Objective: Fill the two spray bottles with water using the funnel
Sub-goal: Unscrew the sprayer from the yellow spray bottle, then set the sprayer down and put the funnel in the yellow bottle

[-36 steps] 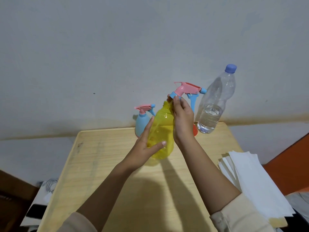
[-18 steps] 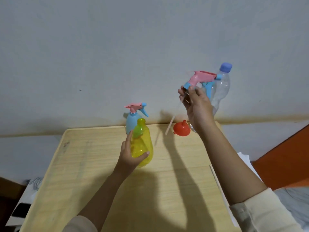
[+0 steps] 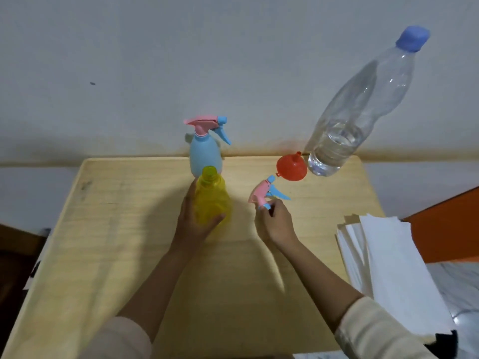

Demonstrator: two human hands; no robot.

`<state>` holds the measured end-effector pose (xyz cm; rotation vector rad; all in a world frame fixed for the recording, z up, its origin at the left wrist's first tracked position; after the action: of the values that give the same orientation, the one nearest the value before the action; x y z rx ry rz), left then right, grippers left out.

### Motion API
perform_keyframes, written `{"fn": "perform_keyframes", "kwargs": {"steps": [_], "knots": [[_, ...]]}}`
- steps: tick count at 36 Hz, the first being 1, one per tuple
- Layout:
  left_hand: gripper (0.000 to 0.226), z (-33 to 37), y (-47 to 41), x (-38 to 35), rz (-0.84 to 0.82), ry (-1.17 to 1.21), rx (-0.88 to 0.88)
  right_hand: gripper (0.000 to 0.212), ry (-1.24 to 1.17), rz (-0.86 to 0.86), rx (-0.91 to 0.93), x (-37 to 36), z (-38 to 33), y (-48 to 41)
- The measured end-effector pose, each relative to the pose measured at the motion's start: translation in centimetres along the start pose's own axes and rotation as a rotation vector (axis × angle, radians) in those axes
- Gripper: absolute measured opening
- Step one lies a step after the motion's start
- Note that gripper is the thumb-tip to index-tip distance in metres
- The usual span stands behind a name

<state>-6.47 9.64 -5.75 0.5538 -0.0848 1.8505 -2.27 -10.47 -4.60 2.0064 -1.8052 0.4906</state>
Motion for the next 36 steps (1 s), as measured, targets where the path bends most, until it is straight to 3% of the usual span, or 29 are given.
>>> {"fn": "perform_keyframes", "kwargs": {"steps": [11,19,24,29,36], "knots": [[0.093,-0.4,-0.9,0.4,0.044,-0.008,-0.068,0.024,0.075,0.0,0.073,-3.7,0.7,-1.0],[0.088,-0.5,-0.8,0.4,0.034,0.028,-0.092,0.017,0.085,0.086,0.159,-2.1,-0.5,-1.5],[0.084,-0.3,-1.2,0.3,0.049,0.059,-0.095,0.051,0.139,0.331,0.191,2.4,0.8,-4.2],[0.075,-0.3,-1.1,0.1,0.038,0.078,-0.112,0.091,0.306,0.144,0.094,3.4,4.1,-7.6],[0.078,-1.4,-1.1,0.2,0.014,0.061,-0.143,0.084,0.334,0.161,0.156,2.7,4.7,-10.1]]}}
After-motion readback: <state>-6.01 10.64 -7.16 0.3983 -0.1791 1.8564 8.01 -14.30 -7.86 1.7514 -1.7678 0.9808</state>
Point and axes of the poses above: each hand's wrist, its own y-axis away from the middle knuckle, its own x-axis out of the back of the hand, z = x × y, the point moved 2 cm from there along -y, towards the middle knuckle, and after that the axes turned 14 degrees about x, right-handed, at the moved point
